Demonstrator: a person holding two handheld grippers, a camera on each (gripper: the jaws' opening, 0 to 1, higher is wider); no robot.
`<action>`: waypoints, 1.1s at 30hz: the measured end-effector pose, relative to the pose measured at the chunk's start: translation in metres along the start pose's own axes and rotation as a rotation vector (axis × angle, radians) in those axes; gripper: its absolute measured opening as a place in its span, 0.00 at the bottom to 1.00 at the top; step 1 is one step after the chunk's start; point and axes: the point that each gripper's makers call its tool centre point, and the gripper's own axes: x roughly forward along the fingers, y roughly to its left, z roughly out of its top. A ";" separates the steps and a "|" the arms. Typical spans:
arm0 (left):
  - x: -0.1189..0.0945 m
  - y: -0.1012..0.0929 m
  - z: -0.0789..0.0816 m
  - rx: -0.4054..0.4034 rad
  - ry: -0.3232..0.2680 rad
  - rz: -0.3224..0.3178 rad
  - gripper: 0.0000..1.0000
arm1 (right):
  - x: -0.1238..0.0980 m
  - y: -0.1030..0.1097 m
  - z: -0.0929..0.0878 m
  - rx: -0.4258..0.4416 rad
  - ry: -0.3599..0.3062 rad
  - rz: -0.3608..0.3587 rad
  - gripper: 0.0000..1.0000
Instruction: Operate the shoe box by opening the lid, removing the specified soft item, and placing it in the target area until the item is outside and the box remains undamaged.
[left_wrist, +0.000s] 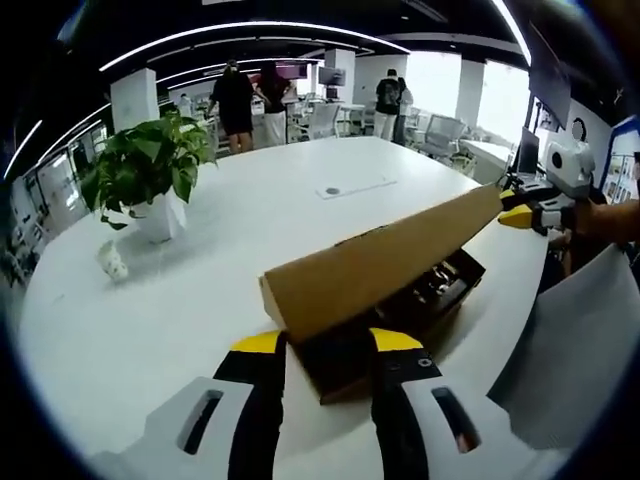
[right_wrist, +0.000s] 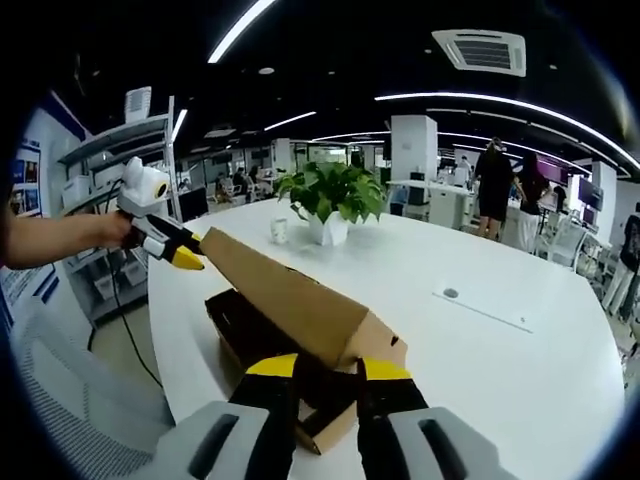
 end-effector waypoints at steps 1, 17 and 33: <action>0.000 0.000 0.001 0.001 -0.002 0.002 0.31 | 0.000 0.000 0.001 -0.002 -0.001 -0.001 0.18; 0.001 0.010 0.015 0.005 -0.027 0.040 0.25 | 0.002 -0.011 0.013 -0.011 -0.021 -0.021 0.13; 0.002 0.020 0.031 0.004 -0.060 0.067 0.21 | 0.005 -0.025 0.025 -0.031 -0.041 -0.066 0.04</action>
